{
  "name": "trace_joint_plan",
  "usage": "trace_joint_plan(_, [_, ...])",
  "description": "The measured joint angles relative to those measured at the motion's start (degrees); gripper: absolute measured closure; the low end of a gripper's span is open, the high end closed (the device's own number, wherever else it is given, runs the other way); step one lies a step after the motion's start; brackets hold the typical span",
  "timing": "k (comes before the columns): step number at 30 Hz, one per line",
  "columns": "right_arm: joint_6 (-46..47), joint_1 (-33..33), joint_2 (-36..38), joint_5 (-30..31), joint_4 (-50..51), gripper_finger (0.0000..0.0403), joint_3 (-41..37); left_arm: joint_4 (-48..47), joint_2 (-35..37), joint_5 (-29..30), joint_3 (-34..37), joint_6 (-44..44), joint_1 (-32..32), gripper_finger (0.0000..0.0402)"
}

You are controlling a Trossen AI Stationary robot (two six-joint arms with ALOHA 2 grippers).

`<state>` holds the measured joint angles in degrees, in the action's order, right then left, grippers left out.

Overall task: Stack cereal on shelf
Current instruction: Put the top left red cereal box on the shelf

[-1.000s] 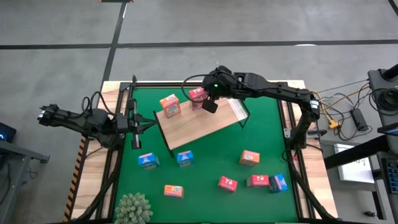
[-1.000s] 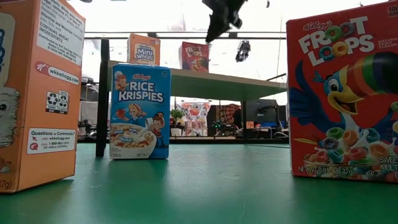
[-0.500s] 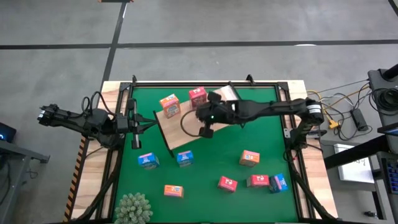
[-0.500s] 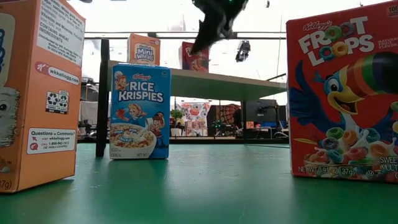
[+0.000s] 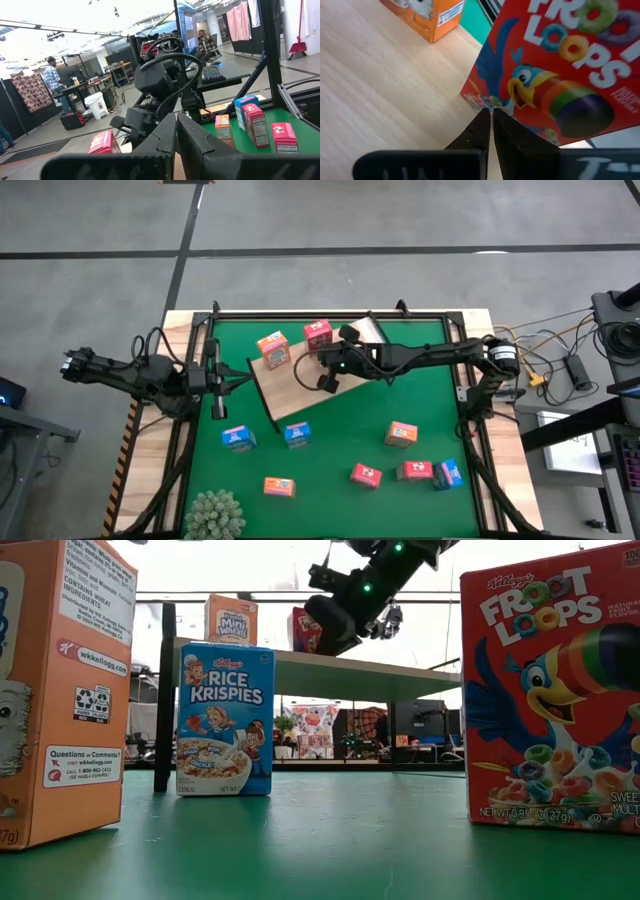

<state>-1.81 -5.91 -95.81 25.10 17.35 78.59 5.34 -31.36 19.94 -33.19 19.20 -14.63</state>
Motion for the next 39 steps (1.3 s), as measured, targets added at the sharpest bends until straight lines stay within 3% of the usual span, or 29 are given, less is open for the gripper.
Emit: trace_joint_plan(39, [-2.7, -1.4, -1.0, -0.2, -2.6, 0.0390, -0.1, 0.0, 0.3, 0.0, 0.0, 0.0, 0.0, 0.0402])
